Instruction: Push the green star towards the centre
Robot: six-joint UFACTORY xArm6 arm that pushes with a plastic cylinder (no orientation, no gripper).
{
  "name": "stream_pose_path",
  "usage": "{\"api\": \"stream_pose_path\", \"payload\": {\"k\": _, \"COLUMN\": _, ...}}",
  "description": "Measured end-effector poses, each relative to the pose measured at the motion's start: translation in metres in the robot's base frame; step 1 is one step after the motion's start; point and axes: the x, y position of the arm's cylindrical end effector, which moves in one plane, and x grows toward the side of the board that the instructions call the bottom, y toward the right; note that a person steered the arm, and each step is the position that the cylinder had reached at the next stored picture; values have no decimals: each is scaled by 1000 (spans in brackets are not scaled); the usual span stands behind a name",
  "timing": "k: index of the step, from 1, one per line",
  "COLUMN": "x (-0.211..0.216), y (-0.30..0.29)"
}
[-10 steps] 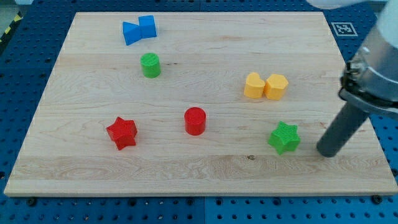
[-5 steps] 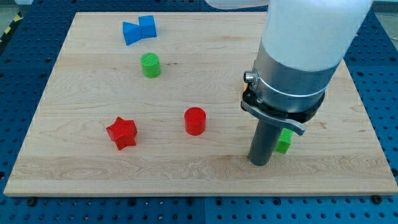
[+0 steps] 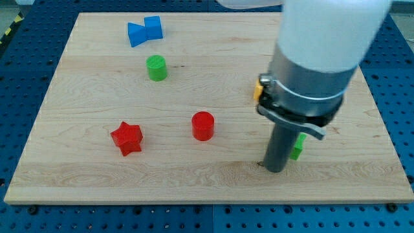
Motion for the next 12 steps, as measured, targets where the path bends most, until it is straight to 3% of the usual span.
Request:
{"api": "stream_pose_path", "payload": {"k": 8, "x": -5, "y": 51}}
{"api": "stream_pose_path", "payload": {"k": 10, "x": -44, "y": 26}}
{"api": "stream_pose_path", "payload": {"k": 12, "x": -55, "y": -29}}
